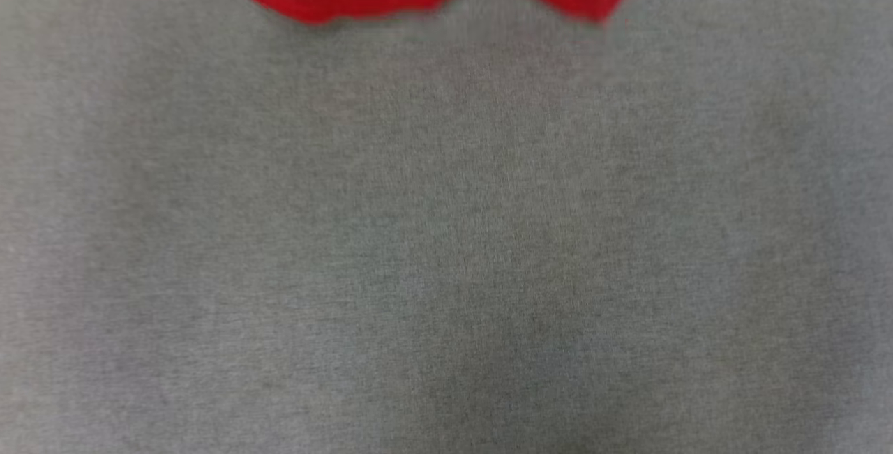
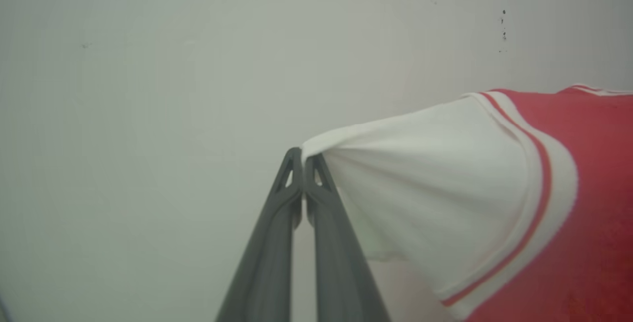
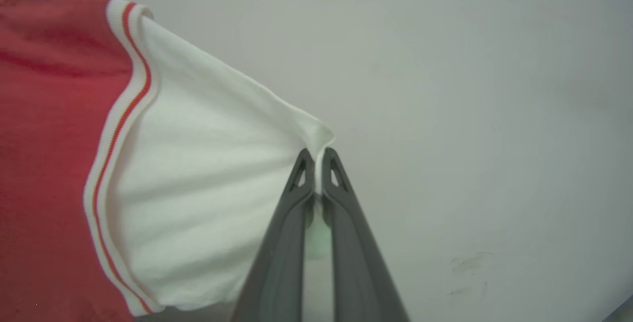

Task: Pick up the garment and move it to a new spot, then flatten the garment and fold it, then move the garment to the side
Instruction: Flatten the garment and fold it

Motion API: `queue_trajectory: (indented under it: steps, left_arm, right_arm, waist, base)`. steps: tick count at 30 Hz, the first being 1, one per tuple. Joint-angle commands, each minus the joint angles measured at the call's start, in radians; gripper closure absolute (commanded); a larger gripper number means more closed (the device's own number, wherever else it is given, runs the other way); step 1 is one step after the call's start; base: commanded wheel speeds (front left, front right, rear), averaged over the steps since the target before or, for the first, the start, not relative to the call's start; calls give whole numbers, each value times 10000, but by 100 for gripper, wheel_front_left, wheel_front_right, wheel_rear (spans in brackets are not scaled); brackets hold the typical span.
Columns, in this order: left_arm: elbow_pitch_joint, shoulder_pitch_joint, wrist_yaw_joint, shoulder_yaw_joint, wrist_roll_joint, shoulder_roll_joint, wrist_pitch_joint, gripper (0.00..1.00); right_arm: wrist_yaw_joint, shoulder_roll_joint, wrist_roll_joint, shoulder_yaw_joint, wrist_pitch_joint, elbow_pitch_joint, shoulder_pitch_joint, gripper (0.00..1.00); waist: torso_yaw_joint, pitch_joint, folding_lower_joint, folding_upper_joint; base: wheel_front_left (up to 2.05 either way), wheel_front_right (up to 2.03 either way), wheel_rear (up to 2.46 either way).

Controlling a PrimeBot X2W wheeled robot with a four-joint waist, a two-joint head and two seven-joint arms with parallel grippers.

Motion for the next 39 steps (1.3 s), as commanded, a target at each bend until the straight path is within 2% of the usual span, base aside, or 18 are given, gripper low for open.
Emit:
queue_trajectory:
  steps: [1, 11, 19, 25, 32, 36, 39]
  left_arm:
    - [194, -447, -60, 61, 78, 60, -221, 100]
    - [897, -1859, -397, 59, 169, -1, -894, 100]
    - [1752, -1679, -714, 86, -86, -232, -1395, 100]
    - [2212, -1233, -956, 65, -214, -387, -1721, 100]
    - [2168, 788, -1296, 463, -672, -619, -2023, 100]
    - [1146, 2739, -1183, 1319, -994, -706, -2040, 100]
    - [126, 4579, -1037, 1986, -1107, -876, -2043, 100]
  right_arm:
    - [-13, 100, -123, 75, -231, 185, -453, 100]
    - [-12, 264, -10, 790, -1110, 803, -1829, 100]
    - [-12, 442, 397, 1562, -1678, 1531, -1913, 100]
    - [-12, 542, 842, 2047, -1988, 2013, -1576, 100]
    - [-12, 232, 1771, 2822, -2483, 1888, 43, 100]
    - [-10, -143, 2303, 3109, -2514, 1127, 1790, 100]
    - [-12, -518, 2628, 2918, -2398, 382, 3294, 100]
  waist:
    - [-144, 630, -1, 0]
    - [-267, 1927, -1, 0]
    - [-287, 2533, -1, 0]
    - [-233, 2480, -1, 0]
    - [-49, 1505, -1, 0]
    - [119, 812, -1, 0]
    - [233, 314, -1, 0]
  base:
    - [0, 0, 0]
    - [0, 0, 0]
    - [0, 0, 0]
    - [0, 0, 0]
    - [0, 0, 0]
    - [0, 0, 0]
    - [0, 0, 0]
